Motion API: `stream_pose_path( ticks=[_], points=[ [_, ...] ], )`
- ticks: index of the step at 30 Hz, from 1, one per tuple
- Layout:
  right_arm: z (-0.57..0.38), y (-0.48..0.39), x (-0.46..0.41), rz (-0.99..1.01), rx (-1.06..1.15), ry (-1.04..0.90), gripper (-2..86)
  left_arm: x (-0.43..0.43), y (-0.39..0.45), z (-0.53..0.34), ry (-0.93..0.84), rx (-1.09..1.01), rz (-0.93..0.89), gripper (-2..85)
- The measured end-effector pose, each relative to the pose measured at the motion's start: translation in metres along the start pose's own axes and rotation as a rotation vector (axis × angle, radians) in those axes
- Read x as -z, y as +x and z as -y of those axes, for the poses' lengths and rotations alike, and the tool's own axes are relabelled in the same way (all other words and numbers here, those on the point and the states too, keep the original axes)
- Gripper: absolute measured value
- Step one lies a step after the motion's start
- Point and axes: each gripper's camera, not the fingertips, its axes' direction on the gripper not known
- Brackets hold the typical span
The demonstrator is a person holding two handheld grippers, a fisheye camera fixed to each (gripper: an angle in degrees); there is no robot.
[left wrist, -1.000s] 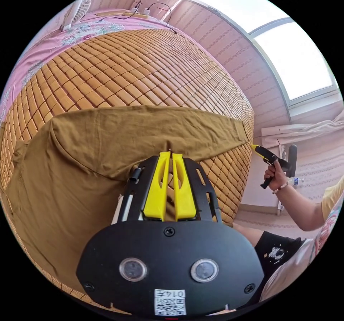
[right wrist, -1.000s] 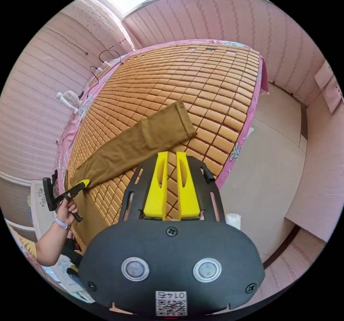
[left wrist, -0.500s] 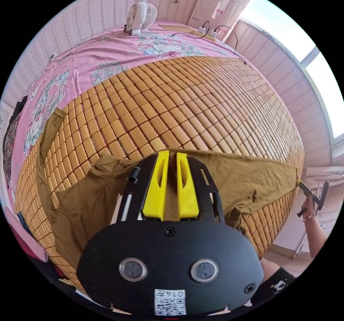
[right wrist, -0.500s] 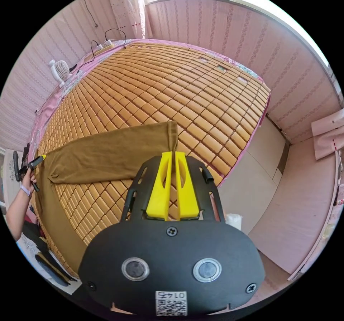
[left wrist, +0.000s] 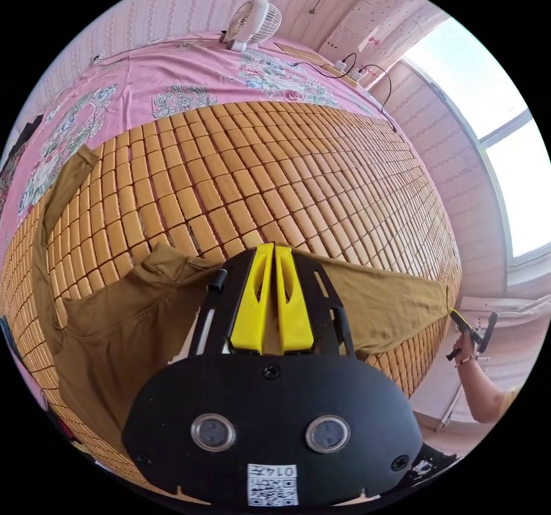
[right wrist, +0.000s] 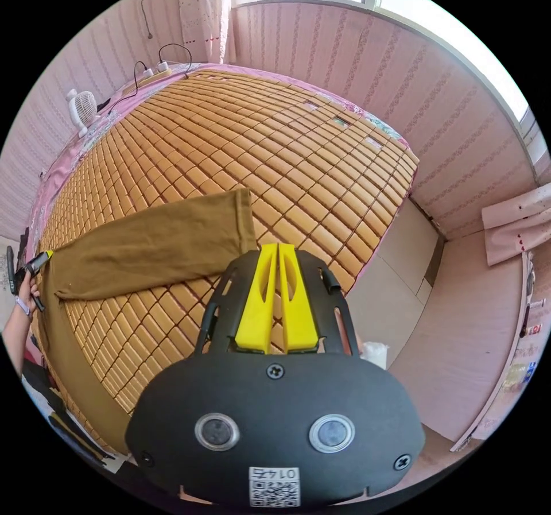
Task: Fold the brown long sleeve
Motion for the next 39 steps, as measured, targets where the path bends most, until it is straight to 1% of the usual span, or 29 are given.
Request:
stream_pose_path(
  ticks=[1,3,5,7,9,11,13,15,18,21,24,26,27,29,31,33,35,36,37,38,39],
  points=[
    [0.000,0.001,0.000,0.008,-0.028,-0.016,0.8,0.003,-0.004,-0.001,-0.019,0.013,-0.011,-1.0],
    [0.002,-0.002,0.004,0.023,-0.048,0.007,1.6,0.018,-0.002,-0.005,0.041,0.007,0.042,-1.0],
    [0.007,-0.011,0.010,0.047,-0.008,0.069,3.2,0.050,0.008,-0.017,0.170,-0.060,0.055,-1.0],
    [0.022,-0.031,0.006,0.072,0.064,0.111,5.7,0.065,0.017,-0.030,0.214,-0.126,0.028,-1.0],
    [0.038,-0.047,-0.008,0.112,0.112,0.088,5.8,0.068,0.031,-0.046,0.193,-0.189,-0.022,-1.0],
    [0.051,-0.060,-0.027,0.123,0.128,0.034,3.0,0.050,0.054,-0.072,0.078,-0.248,-0.117,-1.0],
    [0.057,-0.071,-0.048,0.070,0.077,-0.021,0.7,0.030,0.070,-0.093,-0.014,-0.285,-0.157,-1.0],
    [0.057,-0.081,-0.054,0.073,0.088,-0.004,0.2,0.014,0.078,-0.112,-0.075,-0.285,-0.140,-1.0],
    [0.062,-0.098,-0.064,0.010,0.100,-0.015,-0.2,-0.003,0.077,-0.132,-0.158,-0.208,-0.140,-1.0],
    [0.067,-0.105,-0.079,-0.016,0.078,-0.012,-0.3,-0.001,0.073,-0.148,-0.150,-0.167,-0.127,-1.0],
    [0.065,-0.113,-0.090,-0.001,0.061,0.008,-0.5,0.001,0.063,-0.157,-0.135,-0.124,-0.166,-1.0],
    [0.064,-0.119,-0.093,-0.048,0.046,-0.007,-0.5,0.017,0.054,-0.166,-0.087,-0.123,-0.218,-1.0],
    [0.063,-0.121,-0.091,-0.096,0.006,-0.001,-0.5,0.023,0.053,-0.169,-0.073,-0.129,-0.217,-1.0],
    [0.057,-0.128,-0.080,-0.098,0.001,0.047,-0.3,0.048,0.041,-0.185,-0.045,-0.143,-0.191,-1.0],
    [0.045,-0.152,-0.062,-0.066,0.072,0.127,0.4,0.068,0.022,-0.203,-0.026,-0.104,-0.170,-1.0],
    [0.038,-0.182,-0.057,-0.028,0.155,0.139,1.3,0.087,-0.005,-0.226,-0.008,-0.033,-0.145,-1.0],
    [0.033,-0.227,-0.058,0.046,0.272,0.119,2.4,0.111,-0.046,-0.266,0.005,0.085,-0.073,-0.9],
    [0.029,-0.265,-0.061,0.105,0.360,0.106,2.8,0.117,-0.057,-0.277,0.007,0.113,-0.039,-0.9],
    [0.024,-0.309,-0.065,0.180,0.451,0.096,3.1,0.126,-0.079,-0.302,0.001,0.174,0.041,-0.8],
    [0.020,-0.334,-0.068,0.224,0.500,0.087,3.3,0.135,-0.102,-0.327,-0.009,0.263,0.102,-0.7],
    [0.012,-0.387,-0.074,0.320,0.605,0.065,3.7,0.139,-0.113,-0.340,-0.005,0.311,0.113,-0.6]
  ],
)
